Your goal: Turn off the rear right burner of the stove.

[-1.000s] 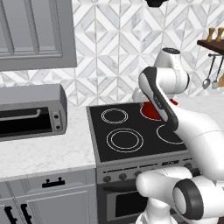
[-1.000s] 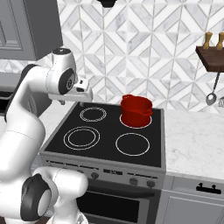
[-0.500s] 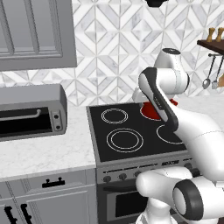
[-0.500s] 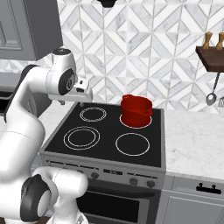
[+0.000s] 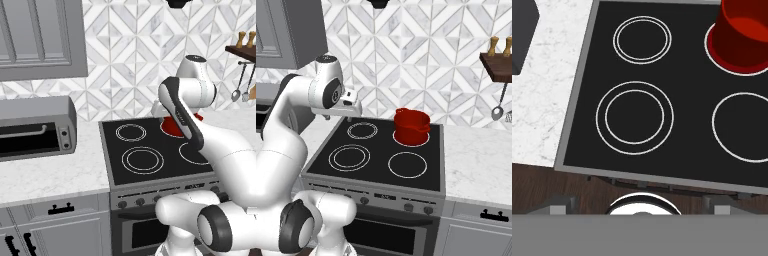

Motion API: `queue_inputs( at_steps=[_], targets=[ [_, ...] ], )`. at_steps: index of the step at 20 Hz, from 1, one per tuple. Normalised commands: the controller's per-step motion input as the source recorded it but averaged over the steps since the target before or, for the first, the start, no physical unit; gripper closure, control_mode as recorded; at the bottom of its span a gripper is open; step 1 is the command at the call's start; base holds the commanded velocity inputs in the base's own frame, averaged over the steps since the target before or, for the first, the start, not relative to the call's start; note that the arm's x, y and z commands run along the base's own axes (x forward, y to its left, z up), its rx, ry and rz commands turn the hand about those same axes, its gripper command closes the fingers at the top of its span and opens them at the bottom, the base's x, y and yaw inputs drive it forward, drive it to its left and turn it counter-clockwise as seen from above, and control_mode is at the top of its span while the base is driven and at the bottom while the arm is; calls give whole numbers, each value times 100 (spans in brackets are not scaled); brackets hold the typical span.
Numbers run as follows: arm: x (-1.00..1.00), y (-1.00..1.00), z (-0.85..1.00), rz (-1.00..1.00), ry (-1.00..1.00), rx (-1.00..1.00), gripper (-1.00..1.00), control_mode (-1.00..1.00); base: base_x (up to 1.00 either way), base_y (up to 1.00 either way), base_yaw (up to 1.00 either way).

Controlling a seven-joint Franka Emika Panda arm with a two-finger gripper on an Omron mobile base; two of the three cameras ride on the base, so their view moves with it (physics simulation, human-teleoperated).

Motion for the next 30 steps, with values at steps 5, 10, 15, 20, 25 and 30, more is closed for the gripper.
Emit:
queue_inputs(
  at_steps=[5,10,15,20,25,30],
  targets=[
    [0,0,0,0,0,0,-100,100,-1,-14,0],
    [0,0,0,0,0,0,-100,100,0,-35,0],
    [0,0,0,0,0,0,-100,100,0,-50,0],
    [0,0,0,0,0,0,-100,100,0,-52,0],
    [0,0,0,0,0,0,-100,100,0,-48,0],
    [0,0,0,0,0,0,-100,100,0,-43,0]
  ],
)
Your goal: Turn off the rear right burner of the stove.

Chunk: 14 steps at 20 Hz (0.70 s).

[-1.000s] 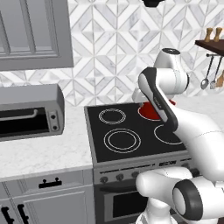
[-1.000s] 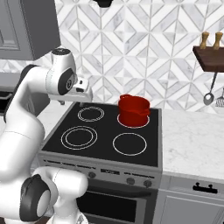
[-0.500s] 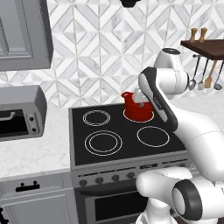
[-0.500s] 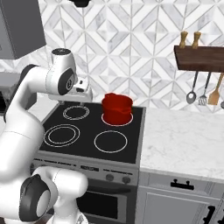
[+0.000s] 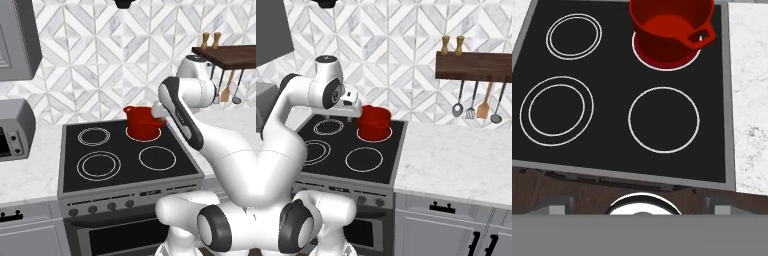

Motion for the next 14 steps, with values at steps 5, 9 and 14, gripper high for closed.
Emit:
queue_inputs(
  at_steps=[5,9,14],
  targets=[
    [0,0,0,0,0,0,-100,100,0,-42,0],
    [0,0,0,0,0,0,-100,100,0,-38,0],
    [0,0,0,0,0,0,-100,100,0,-26,0]
  ],
)
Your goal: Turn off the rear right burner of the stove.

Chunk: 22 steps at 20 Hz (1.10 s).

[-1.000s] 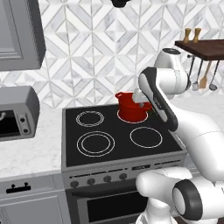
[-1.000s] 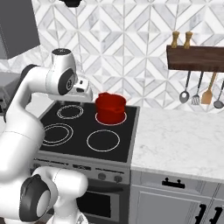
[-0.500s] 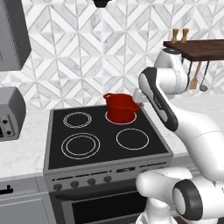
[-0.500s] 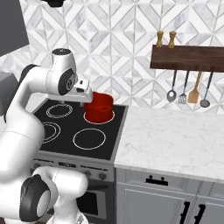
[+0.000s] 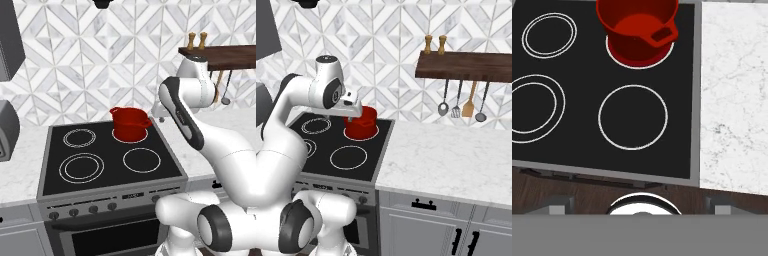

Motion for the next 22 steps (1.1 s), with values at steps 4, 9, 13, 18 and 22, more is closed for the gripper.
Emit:
queue_inputs(
  at_steps=[4,9,13,18,22],
  targets=[
    [0,0,0,0,0,0,-100,-100,0,0,0],
    [-8,0,0,0,0,0,-100,-100,0,0,0],
    [-43,61,0,14,0,-5,-100,-100,0,0,0],
    [-61,100,-20,29,-3,-22,-100,-100,0,0,0],
    [-71,100,-39,31,-1,-22,-100,-100,0,0,0]
  ],
)
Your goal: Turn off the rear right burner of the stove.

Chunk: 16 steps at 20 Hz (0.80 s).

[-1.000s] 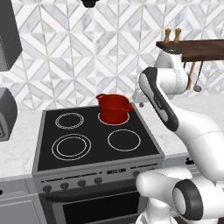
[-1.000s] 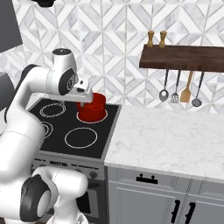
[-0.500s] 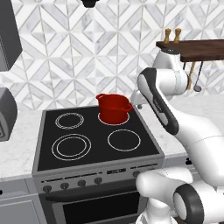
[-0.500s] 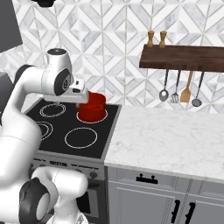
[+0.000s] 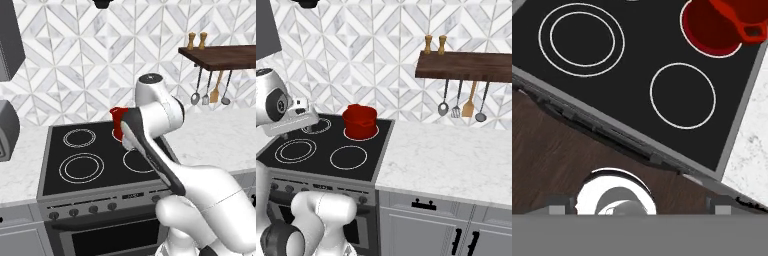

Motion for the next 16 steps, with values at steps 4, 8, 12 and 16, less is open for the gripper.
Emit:
queue_inputs(
  at_steps=[4,8,12,16],
  targets=[
    [-72,100,-57,32,-2,-26,-100,-100,0,0,0],
    [-63,100,-66,33,-4,-26,-100,-100,0,0,0],
    [-53,100,-73,24,-22,-14,-100,-100,0,0,0],
    [-34,81,-68,10,-35,-1,-100,-100,0,0,0]
  ],
)
